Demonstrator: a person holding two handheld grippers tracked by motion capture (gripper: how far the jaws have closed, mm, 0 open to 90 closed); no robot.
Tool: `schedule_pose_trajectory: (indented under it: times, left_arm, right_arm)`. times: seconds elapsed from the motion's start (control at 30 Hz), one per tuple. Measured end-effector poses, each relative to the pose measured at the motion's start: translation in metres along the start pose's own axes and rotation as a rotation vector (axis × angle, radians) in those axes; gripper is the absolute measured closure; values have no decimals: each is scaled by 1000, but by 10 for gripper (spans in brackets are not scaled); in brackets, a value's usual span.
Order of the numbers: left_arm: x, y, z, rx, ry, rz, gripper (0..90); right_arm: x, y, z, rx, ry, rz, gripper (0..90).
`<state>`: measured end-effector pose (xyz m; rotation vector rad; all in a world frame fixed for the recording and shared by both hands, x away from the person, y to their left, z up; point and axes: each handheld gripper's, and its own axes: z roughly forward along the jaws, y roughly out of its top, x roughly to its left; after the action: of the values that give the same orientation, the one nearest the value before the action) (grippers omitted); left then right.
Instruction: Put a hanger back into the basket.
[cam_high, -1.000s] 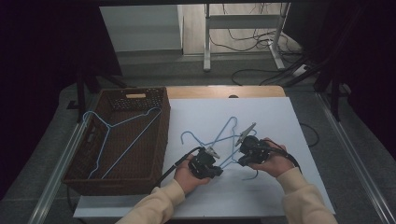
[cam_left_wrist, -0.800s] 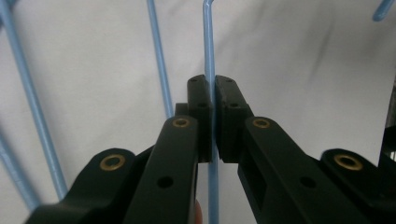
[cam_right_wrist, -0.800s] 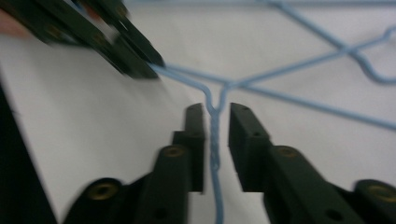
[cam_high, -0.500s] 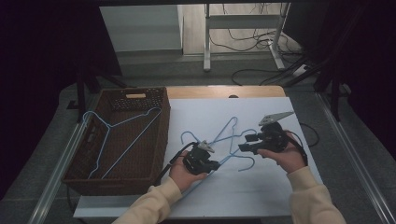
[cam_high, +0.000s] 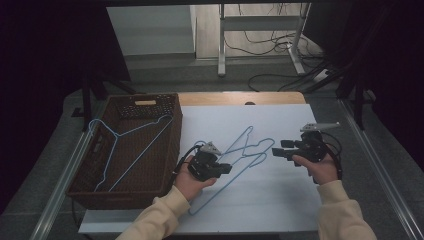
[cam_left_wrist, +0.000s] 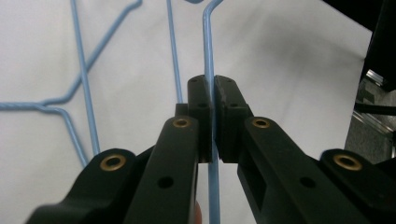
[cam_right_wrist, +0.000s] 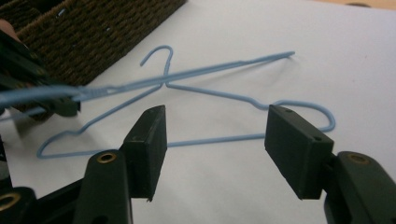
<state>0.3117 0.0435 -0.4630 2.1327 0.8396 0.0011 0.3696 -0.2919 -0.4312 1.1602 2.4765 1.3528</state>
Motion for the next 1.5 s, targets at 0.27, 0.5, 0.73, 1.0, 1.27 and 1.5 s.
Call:
schedule_pose_trajectory:
  times: [0.27,0.5,0.73,1.0,1.27,1.5]
  left_arm:
    - [-2,10,-20,-52,-1,-5,866]
    - [-7,22,-44,-106,0,15,867]
    - [3,26,-78,-169,-15,-22,867]
    - [15,26,-114,-223,-34,-65,867]
    - [26,22,-143,-280,-29,-95,867]
    - [35,14,-166,-318,-15,-109,867]
  right_arm:
    - [0,-2,4,24,-7,-10,396]
    - [0,-2,2,13,-10,-14,396]
    - [1,-2,1,11,-1,-19,396]
    - [3,-2,6,30,8,-31,392]
    - [4,-2,9,52,11,-37,384]
    - [5,-3,11,63,5,-42,383]
